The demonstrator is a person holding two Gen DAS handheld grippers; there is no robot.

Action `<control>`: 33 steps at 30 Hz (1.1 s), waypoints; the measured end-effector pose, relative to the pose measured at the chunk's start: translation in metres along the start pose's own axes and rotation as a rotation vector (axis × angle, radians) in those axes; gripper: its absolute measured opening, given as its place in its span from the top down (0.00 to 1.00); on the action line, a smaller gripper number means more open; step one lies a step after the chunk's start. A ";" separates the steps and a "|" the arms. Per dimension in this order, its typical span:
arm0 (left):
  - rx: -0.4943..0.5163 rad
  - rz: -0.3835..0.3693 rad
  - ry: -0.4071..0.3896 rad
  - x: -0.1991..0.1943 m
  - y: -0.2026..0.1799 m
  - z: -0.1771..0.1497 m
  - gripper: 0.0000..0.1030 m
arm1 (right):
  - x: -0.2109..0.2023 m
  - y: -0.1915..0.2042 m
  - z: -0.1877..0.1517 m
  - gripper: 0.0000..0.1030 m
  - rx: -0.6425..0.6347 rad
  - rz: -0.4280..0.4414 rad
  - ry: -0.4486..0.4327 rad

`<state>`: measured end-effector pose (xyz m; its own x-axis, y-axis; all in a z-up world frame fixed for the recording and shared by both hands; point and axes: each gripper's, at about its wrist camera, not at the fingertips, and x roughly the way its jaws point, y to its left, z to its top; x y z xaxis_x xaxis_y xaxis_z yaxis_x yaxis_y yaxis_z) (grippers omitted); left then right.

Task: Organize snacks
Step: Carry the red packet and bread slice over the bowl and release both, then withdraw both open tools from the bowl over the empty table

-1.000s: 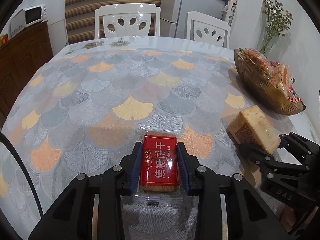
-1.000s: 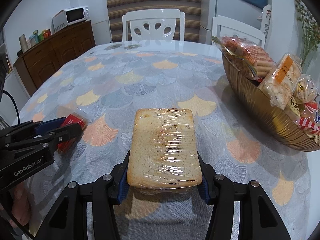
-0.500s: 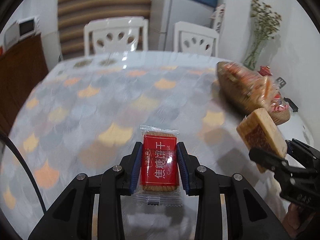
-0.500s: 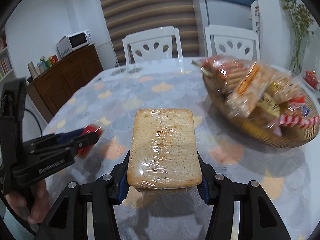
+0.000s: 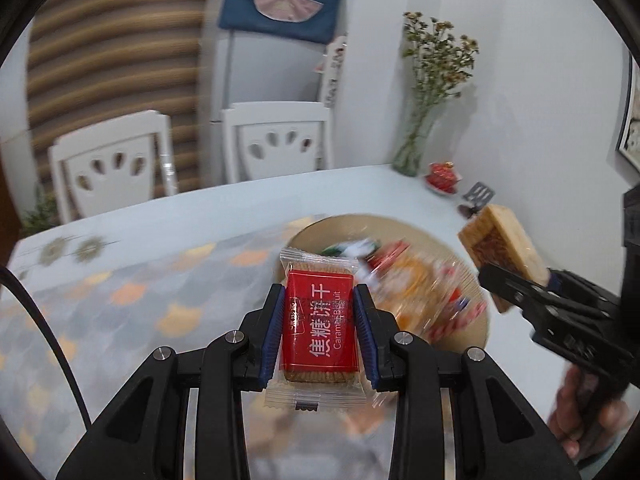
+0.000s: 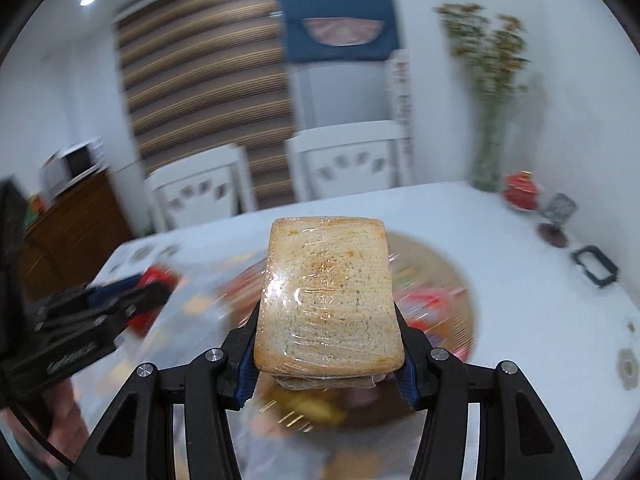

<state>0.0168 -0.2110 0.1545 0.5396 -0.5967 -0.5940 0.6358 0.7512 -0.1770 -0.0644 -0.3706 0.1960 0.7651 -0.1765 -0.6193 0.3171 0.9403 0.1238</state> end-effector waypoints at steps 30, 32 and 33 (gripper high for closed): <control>-0.128 0.219 0.012 -0.076 0.052 -0.040 0.50 | -0.007 0.050 -0.006 0.41 -0.059 0.179 0.101; -0.156 0.300 0.029 -0.094 0.068 -0.061 0.49 | -0.009 0.078 -0.020 0.41 -0.090 0.228 0.129; -0.173 0.331 0.041 -0.100 0.075 -0.071 0.48 | -0.007 0.089 -0.026 0.41 -0.102 0.243 0.149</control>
<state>-0.0286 -0.0744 0.1450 0.6759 -0.3043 -0.6713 0.3261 0.9403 -0.0978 -0.0560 -0.2779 0.1911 0.7189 0.0949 -0.6886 0.0712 0.9754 0.2088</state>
